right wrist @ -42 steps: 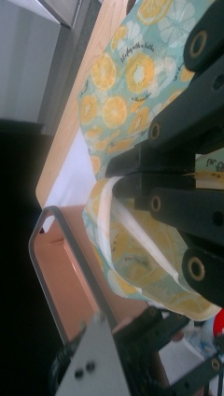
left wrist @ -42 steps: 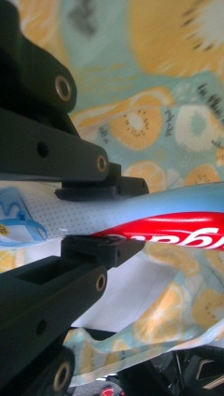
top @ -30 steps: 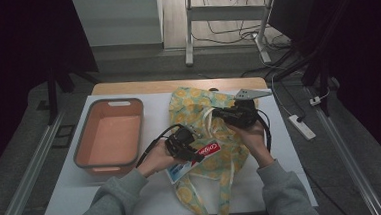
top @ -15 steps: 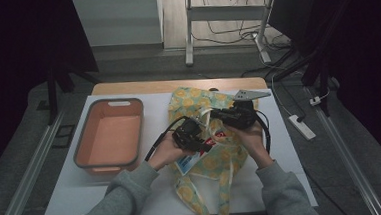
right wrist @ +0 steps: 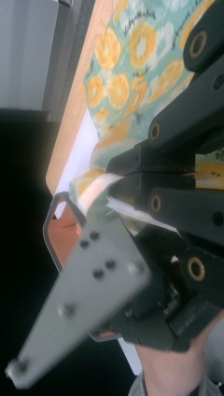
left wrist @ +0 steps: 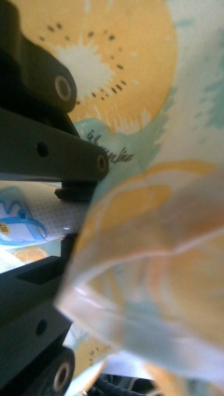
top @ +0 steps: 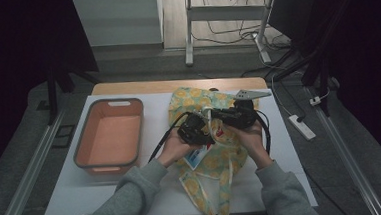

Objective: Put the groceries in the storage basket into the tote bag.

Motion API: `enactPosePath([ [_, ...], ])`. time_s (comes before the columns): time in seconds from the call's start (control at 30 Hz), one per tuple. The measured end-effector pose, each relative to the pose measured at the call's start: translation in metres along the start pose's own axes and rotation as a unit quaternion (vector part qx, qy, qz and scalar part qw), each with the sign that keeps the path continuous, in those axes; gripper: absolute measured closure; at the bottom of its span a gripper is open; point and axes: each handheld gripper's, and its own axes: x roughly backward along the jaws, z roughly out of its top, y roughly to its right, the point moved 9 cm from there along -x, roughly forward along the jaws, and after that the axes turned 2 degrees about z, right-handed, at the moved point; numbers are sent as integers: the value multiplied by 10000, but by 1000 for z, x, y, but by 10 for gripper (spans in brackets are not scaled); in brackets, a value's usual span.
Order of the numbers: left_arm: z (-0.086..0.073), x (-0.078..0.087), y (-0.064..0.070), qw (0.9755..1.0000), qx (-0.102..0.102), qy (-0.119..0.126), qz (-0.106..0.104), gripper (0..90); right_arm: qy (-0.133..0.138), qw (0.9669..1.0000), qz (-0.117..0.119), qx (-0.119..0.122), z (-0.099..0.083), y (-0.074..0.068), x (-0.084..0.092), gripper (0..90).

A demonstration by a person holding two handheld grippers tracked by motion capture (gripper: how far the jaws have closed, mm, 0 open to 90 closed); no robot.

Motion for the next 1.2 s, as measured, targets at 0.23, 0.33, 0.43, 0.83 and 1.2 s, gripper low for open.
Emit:
enactPosePath([
  [0.23, 12, -7, -4, 9993, 240, 280, -60, 750, 26, 10000, -1, -52, -1, 2, -1, 884],
  [0.33, 12, -13, -6, 9987, 360, 291, -195, 748, 0, 10000, -36, -45, -2, 3, -1, 884],
  [0.43, 11, -22, -11, 9989, 398, 255, -37, 747, -54, 9999, -98, -50, -5, 7, -2, 884],
  [0.83, 3, -26, -12, 9992, 327, 227, 22, 538, -188, 9992, -241, -252, -16, 23, -5, 884],
  [1.2, -11, 16, 1, 9993, -122, 340, 50, 439, -236, 9991, -260, -223, -18, 23, -5, 884],
])
